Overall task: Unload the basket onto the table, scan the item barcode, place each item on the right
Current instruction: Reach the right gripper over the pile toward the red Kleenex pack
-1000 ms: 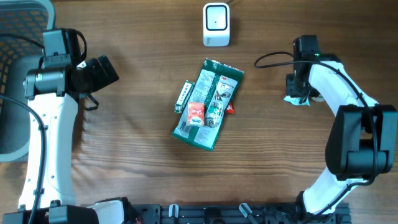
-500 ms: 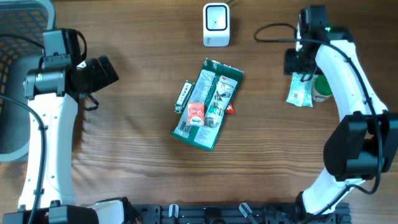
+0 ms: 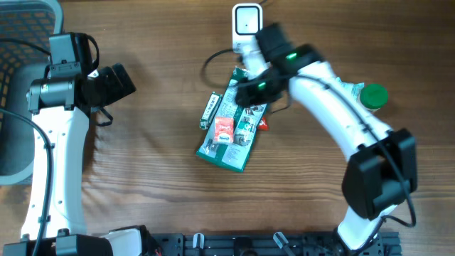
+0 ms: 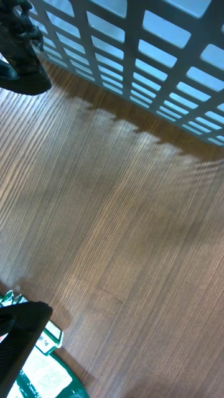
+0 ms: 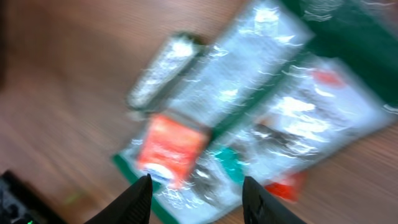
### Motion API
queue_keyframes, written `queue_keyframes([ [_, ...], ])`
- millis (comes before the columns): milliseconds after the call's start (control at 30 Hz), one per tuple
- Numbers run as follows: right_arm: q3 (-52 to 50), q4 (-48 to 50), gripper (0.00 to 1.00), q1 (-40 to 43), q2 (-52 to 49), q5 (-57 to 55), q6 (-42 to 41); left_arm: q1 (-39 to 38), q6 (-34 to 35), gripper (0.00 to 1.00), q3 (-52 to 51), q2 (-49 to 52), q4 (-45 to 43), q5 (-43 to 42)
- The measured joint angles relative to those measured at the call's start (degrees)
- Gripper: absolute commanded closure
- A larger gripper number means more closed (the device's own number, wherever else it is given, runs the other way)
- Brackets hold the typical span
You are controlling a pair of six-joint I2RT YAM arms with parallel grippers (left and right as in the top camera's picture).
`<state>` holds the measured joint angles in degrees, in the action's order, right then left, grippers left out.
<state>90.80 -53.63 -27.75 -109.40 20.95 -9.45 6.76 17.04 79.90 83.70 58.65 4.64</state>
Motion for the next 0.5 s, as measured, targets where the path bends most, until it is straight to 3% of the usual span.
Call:
queue_keyframes([
  [267, -4.37, 14.36, 0.72, -16.31, -0.09, -6.45, -10.51, 0.0, 0.0, 0.0, 0.0, 0.0, 0.0, 0.0],
  [400, -4.5, 16.33, 0.85, -21.24, -2.03, -8.41, -13.79, 0.0, 0.0, 0.0, 0.0, 0.0, 0.0, 0.0],
  [500, -4.61, 16.15, 0.87, -22.88, -4.37, -10.08, -15.28, 0.0, 0.0, 0.0, 0.0, 0.0, 0.0, 0.0],
])
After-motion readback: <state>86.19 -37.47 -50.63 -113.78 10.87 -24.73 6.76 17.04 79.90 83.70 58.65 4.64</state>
